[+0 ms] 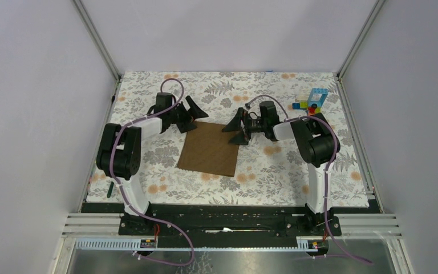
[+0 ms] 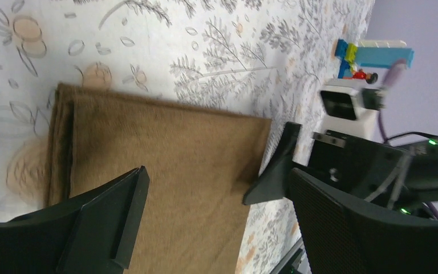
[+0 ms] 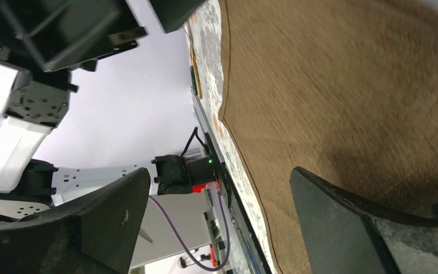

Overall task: Fold the napkin into a case and place the utensils inside
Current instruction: Smooth out the square-folded napkin at the center of the board.

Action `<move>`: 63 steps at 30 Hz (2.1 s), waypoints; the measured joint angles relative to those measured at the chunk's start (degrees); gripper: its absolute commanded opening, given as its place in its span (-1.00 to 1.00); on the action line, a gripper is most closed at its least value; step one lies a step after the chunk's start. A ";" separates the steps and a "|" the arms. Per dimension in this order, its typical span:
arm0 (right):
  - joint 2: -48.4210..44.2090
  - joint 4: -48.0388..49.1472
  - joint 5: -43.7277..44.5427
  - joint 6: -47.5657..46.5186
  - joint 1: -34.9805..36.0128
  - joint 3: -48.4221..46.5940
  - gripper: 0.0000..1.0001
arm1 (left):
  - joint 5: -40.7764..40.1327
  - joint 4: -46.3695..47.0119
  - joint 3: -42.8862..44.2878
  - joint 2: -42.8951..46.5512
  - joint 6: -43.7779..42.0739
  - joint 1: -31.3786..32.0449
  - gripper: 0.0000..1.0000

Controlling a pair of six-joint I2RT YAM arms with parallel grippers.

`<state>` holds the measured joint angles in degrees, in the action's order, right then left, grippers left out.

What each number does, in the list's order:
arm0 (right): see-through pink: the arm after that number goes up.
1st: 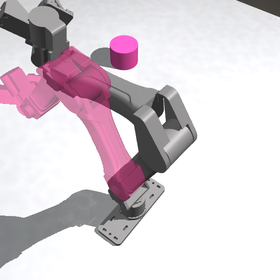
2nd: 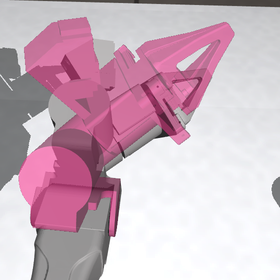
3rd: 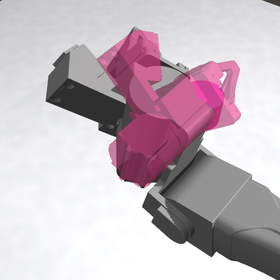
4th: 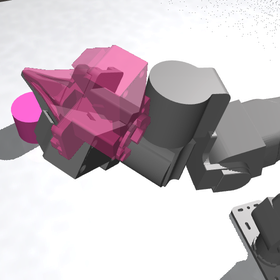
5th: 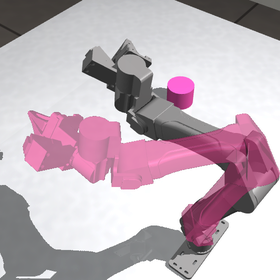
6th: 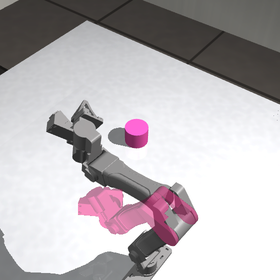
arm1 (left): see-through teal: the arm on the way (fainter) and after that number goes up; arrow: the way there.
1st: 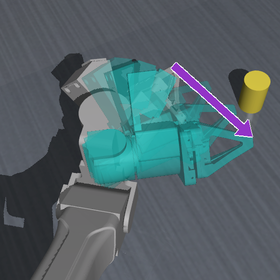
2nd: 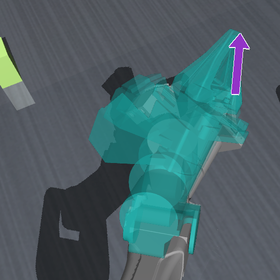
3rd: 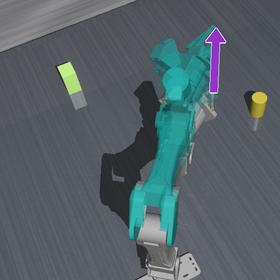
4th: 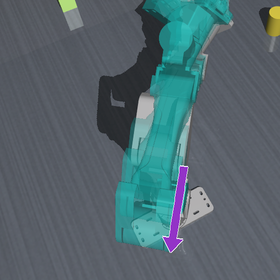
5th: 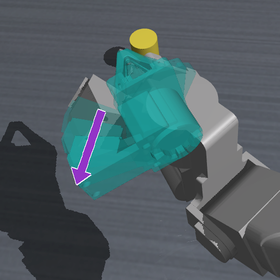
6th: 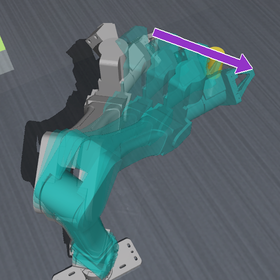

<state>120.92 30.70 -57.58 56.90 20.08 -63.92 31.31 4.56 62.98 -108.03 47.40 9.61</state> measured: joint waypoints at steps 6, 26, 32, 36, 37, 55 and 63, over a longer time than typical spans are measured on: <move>0.44 2.03 -0.85 0.00 -0.11 3.28 0.99 | -0.15 0.17 -5.05 7.08 -0.92 0.72 0.97; -4.09 -10.69 2.23 -11.76 2.73 4.42 0.99 | -8.00 3.39 -18.21 11.98 -1.75 0.57 0.97; -6.88 -17.27 2.91 -16.90 -0.87 6.16 0.99 | -7.37 5.84 -19.82 12.48 -1.27 0.13 0.98; -12.33 -23.58 6.10 -20.17 -1.09 6.16 0.99 | -7.96 5.70 -20.02 12.85 -1.49 -0.09 0.97; -13.79 -24.24 6.43 -20.33 -0.46 6.16 0.99 | -8.00 5.68 -20.02 12.87 -1.49 -0.15 0.97; -17.11 -15.32 5.46 -17.53 11.37 19.54 0.99 | -8.68 7.10 -21.11 13.33 -1.49 -0.22 0.98; -26.38 -25.51 9.90 -22.14 11.61 19.85 0.99 | -8.68 7.13 -21.14 13.33 -1.49 -0.22 0.98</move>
<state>94.54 5.19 -47.68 34.76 31.68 -44.07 22.63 11.68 41.85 -94.70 45.91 9.39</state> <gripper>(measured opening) 0.994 0.987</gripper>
